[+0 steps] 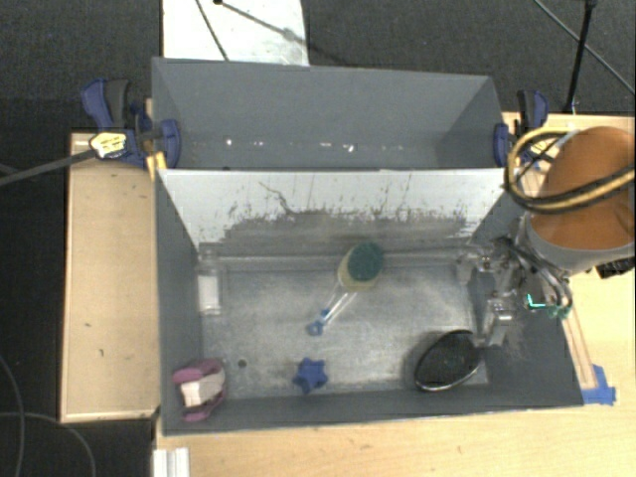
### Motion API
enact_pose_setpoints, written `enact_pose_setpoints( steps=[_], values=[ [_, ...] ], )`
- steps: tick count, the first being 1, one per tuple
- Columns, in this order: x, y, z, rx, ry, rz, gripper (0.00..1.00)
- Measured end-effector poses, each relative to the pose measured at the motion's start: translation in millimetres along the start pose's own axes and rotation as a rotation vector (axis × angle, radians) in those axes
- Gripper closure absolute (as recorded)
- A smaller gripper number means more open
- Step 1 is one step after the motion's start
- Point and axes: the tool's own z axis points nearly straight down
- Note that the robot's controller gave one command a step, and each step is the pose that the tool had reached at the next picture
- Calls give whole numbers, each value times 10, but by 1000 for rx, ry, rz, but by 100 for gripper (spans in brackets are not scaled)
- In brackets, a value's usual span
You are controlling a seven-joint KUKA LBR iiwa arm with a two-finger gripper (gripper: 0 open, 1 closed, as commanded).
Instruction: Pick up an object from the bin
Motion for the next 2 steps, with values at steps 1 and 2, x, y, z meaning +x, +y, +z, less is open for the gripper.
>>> enact_pose_setpoints(
  steps=[1, 2],
  values=[
    [475, -107, 669, 0, 1, -136, 0],
    [444, -111, 630, 3, -8, -142, 100]
  ],
)
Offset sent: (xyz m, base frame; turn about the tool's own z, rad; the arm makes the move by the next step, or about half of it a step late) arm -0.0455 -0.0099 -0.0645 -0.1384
